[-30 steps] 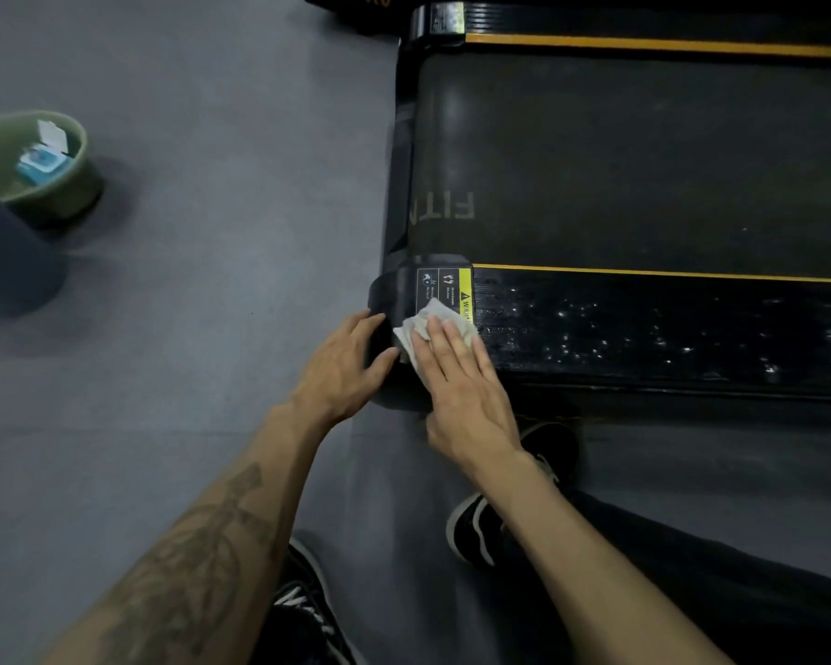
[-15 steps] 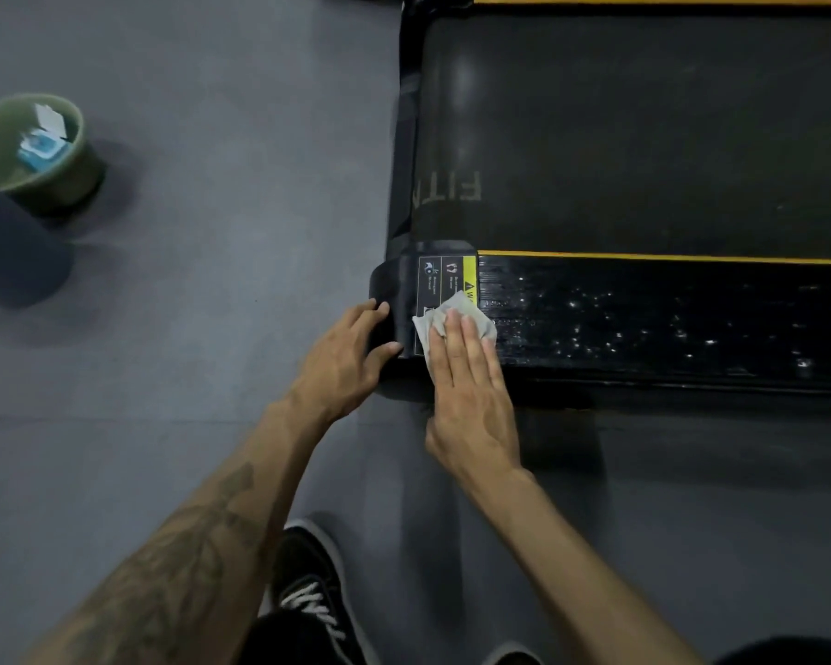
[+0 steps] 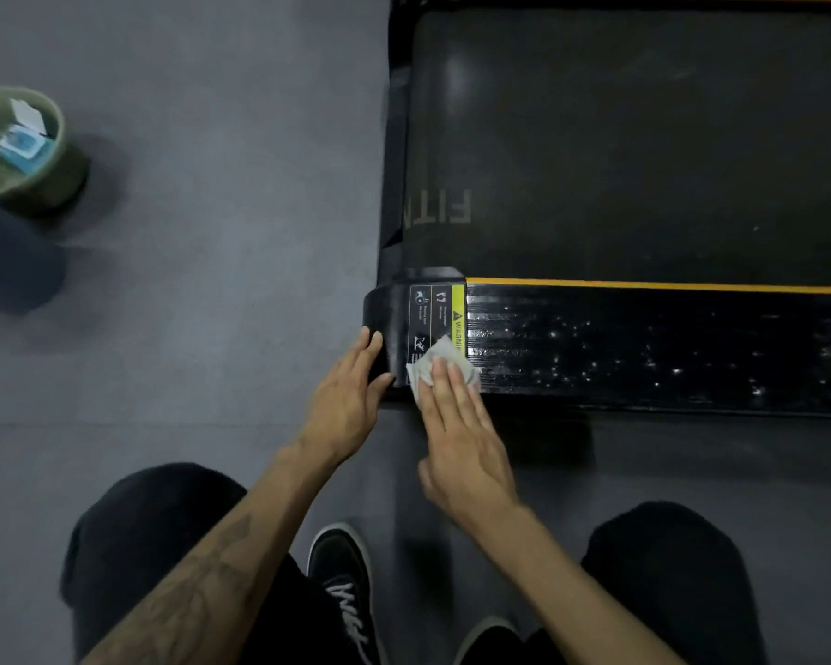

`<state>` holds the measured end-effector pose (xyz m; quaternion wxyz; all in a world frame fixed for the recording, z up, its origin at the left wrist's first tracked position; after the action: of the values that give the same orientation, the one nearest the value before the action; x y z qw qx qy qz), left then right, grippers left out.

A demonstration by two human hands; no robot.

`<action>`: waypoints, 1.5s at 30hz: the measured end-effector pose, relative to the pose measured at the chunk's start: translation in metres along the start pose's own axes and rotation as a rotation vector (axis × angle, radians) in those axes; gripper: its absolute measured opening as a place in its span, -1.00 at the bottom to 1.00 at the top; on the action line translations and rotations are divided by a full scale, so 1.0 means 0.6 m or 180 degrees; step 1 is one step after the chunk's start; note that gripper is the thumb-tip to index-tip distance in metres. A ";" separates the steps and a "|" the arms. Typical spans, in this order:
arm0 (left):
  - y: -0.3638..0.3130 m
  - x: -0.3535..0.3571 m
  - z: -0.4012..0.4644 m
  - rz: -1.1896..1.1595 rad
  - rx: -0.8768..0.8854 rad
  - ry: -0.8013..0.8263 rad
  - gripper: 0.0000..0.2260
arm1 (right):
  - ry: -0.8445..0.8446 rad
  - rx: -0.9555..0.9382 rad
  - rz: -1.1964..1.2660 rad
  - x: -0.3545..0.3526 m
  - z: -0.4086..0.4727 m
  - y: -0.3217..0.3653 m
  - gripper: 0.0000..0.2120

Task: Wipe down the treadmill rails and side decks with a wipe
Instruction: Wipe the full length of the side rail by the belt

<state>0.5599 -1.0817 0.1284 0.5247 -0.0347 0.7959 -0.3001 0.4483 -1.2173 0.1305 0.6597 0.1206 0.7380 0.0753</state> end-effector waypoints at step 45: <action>0.066 0.007 0.014 -0.0522 -0.0127 -0.0506 -0.61 | -0.0422 -0.0720 -0.0544 0.030 0.078 0.005 -0.22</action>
<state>0.5753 -1.0544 0.1021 0.5590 -0.1338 0.7521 -0.3224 0.4934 -1.2117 0.1086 0.7203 -0.0131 0.6872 0.0934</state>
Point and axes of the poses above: each hand's wrist, its own z-axis towards the middle knuckle, its own x-axis out of the palm, y = z × x, the point moved 2 cm from there along z, towards the middle knuckle, and after that the axes turned 7 degrees about z, right-handed, at the moved point
